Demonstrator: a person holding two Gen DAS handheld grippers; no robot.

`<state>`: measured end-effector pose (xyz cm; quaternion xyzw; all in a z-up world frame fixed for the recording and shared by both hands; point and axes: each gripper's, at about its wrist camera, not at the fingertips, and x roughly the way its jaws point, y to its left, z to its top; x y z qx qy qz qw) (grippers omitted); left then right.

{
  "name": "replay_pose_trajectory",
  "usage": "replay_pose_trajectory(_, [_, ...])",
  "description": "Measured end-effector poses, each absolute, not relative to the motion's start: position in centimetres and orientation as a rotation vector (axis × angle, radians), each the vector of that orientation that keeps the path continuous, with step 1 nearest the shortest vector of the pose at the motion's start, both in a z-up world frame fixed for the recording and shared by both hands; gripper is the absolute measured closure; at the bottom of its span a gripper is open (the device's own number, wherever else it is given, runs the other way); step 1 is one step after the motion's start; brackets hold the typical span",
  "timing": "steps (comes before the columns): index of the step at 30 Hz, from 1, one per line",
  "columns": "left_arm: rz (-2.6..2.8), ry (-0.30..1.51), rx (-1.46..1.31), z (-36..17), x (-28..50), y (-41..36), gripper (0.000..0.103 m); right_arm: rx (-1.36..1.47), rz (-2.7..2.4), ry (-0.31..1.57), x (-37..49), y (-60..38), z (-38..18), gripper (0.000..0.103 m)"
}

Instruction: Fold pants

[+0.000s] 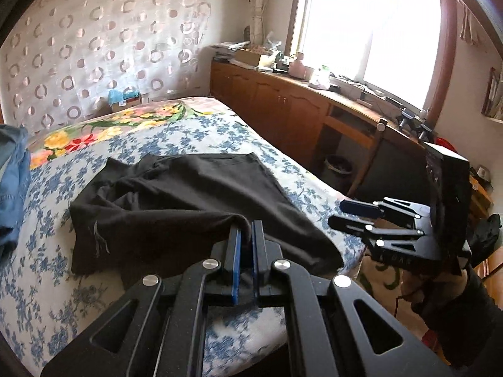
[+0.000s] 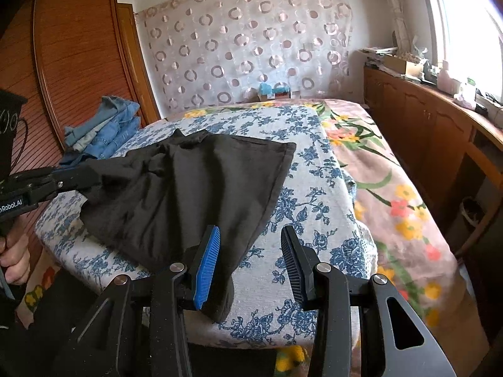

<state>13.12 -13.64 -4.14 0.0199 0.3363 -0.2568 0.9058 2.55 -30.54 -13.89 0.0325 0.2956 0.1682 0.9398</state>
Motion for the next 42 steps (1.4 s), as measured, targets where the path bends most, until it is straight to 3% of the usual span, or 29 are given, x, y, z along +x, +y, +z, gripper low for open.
replay_pose_trajectory(5, [-0.510,0.700,0.044,-4.1,13.2,-13.6,0.093,0.057,0.347,0.597,2.2,-30.2,-13.9,0.061])
replay_pose_trajectory(9, [-0.494,0.685,0.039,-3.8,12.9,-12.8,0.056,0.069,0.349,0.589,2.1,-29.9,-13.9,0.061])
replay_pose_trajectory(11, [-0.487,0.662,0.024,-3.4,12.5,-12.0,0.054,0.069,0.353,0.588,2.2,-29.7,-13.8,0.061])
replay_pose_trajectory(14, [-0.446,0.649,0.025,-3.2,12.0,-10.6,0.035,0.068,0.364,0.590,2.5,-29.3,-13.8,0.061])
replay_pose_trajectory(24, [-0.321,0.685,0.014,-6.2,12.2,-5.6,0.035,0.044,0.453,0.598,3.6,-25.7,-14.5,0.061])
replay_pose_trajectory(30, [-0.281,0.777,-0.013,-9.8,13.6,-4.0,0.035,0.019,0.514,0.624,4.7,-23.2,-15.3,0.071])
replay_pose_trajectory(42, [-0.282,0.829,-0.033,-12.4,13.4,-4.1,0.035,-0.004,0.520,0.686,7.5,-21.5,-16.9,0.073])
